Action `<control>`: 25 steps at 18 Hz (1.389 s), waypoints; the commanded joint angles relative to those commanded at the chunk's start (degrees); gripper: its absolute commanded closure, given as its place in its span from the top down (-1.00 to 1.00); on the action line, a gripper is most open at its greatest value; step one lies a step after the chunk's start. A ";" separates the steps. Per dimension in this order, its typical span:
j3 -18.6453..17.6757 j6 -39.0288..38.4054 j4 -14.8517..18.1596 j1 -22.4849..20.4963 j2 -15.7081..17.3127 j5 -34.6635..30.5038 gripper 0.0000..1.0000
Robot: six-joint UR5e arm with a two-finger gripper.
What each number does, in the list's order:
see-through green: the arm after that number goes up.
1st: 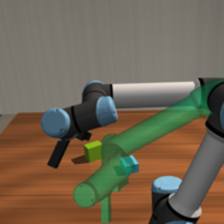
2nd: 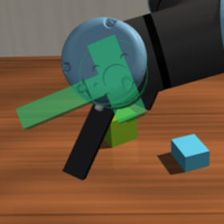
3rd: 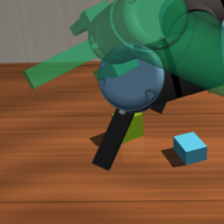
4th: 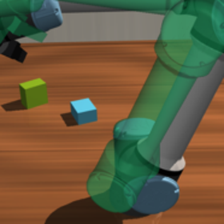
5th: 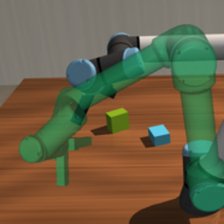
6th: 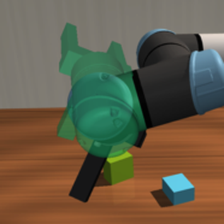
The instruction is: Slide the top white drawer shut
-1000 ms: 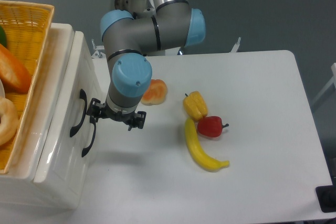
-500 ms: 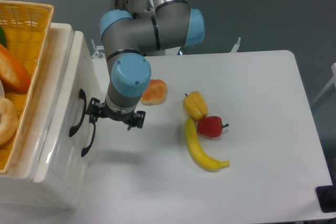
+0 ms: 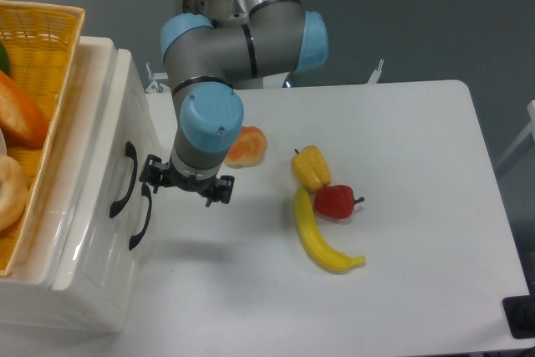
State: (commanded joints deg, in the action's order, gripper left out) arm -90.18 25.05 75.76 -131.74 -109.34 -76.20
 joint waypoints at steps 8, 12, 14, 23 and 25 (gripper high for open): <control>2.81 0.96 -0.09 -6.50 -0.09 -3.61 1.00; 3.25 7.19 0.00 -8.79 0.96 -4.22 1.00; 3.43 9.48 -0.09 -8.97 1.05 -6.58 1.00; 3.43 26.45 0.00 -14.67 5.53 -9.76 1.00; 3.26 28.29 0.43 -17.13 7.20 -10.72 1.00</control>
State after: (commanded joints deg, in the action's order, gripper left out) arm -86.92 53.34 76.20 -148.87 -102.14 -86.92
